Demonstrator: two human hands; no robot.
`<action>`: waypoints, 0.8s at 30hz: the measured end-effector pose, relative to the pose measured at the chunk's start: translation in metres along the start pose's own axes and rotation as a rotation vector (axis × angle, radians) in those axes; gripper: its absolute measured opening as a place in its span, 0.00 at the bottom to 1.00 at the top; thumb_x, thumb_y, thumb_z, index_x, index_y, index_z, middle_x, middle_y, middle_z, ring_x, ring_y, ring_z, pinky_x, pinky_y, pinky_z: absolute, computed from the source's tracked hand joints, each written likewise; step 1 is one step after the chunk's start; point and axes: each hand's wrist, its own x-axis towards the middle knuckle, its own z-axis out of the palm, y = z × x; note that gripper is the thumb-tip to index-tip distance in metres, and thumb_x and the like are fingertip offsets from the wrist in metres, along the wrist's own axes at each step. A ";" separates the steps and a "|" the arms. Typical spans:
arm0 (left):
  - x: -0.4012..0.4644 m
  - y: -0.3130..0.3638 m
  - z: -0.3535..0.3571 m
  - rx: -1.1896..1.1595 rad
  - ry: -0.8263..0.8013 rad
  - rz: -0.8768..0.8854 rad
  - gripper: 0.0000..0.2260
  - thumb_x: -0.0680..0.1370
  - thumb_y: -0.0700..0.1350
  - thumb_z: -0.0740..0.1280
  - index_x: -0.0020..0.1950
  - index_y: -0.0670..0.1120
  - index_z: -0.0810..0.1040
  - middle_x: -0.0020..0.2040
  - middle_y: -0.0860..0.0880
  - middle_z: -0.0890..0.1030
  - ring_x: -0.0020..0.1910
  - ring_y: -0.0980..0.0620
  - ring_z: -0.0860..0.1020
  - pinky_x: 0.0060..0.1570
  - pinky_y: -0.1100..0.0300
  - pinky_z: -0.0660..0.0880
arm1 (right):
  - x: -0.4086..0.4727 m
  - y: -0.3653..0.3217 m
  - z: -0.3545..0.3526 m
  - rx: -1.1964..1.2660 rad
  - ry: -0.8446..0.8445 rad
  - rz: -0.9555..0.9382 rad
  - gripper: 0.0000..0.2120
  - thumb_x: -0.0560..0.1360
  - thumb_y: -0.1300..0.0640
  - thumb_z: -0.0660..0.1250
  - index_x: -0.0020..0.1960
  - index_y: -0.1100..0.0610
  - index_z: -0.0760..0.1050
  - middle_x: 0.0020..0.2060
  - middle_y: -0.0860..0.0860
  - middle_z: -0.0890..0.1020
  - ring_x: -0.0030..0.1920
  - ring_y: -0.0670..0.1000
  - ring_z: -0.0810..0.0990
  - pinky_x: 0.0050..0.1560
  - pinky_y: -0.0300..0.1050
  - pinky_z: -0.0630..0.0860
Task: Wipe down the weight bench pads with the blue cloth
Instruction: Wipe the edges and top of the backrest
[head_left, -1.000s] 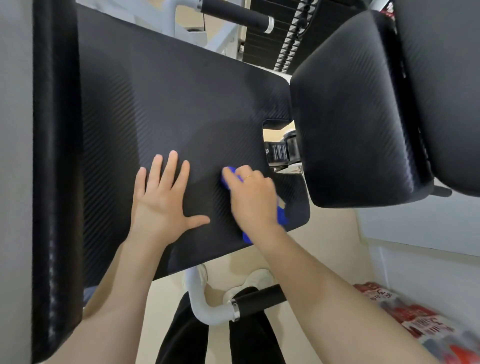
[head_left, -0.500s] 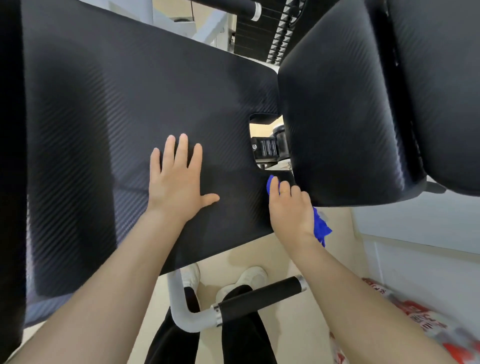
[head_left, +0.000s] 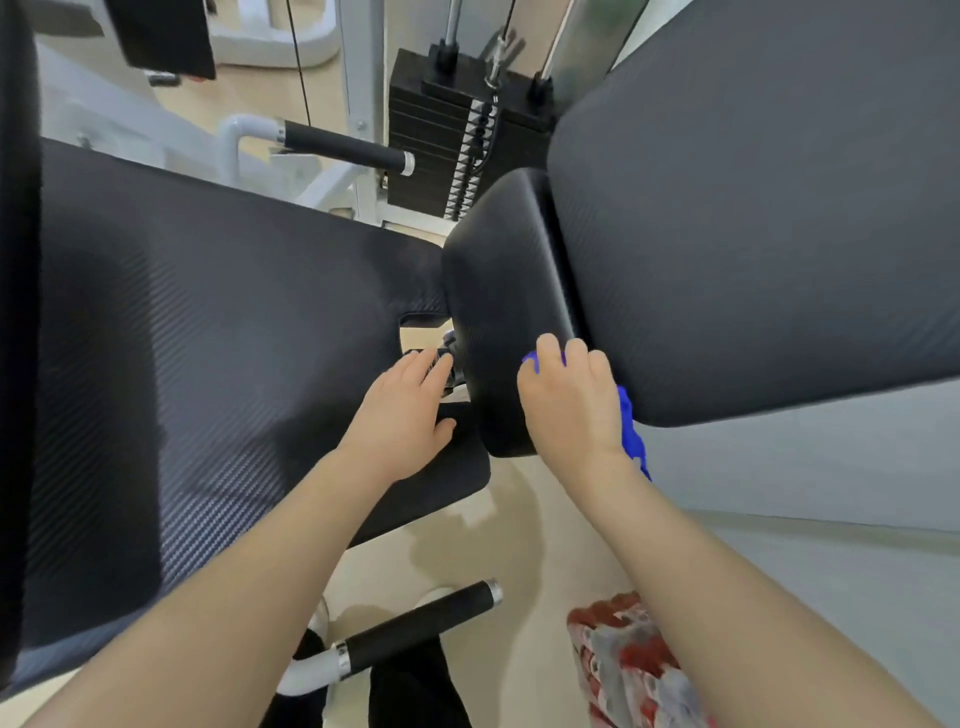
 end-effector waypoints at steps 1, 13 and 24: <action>0.001 0.003 -0.003 -0.014 0.001 -0.002 0.30 0.78 0.49 0.62 0.75 0.44 0.52 0.75 0.47 0.58 0.74 0.47 0.56 0.71 0.56 0.56 | -0.006 -0.005 0.002 -0.029 -0.026 -0.031 0.17 0.63 0.69 0.50 0.32 0.53 0.72 0.33 0.50 0.73 0.31 0.50 0.69 0.32 0.44 0.58; -0.030 0.052 -0.002 -1.344 -0.481 -0.380 0.19 0.79 0.60 0.51 0.58 0.55 0.76 0.57 0.50 0.81 0.57 0.50 0.79 0.61 0.49 0.73 | -0.072 -0.015 -0.010 1.193 -0.126 0.260 0.13 0.78 0.59 0.60 0.62 0.56 0.70 0.50 0.45 0.75 0.45 0.47 0.76 0.46 0.39 0.71; -0.031 0.083 0.024 -0.875 -0.300 -0.196 0.03 0.77 0.43 0.64 0.50 0.49 0.75 0.49 0.43 0.80 0.46 0.43 0.80 0.50 0.49 0.79 | -0.123 -0.038 0.012 2.933 -0.141 1.023 0.18 0.78 0.48 0.54 0.53 0.52 0.80 0.49 0.53 0.83 0.48 0.52 0.82 0.50 0.52 0.77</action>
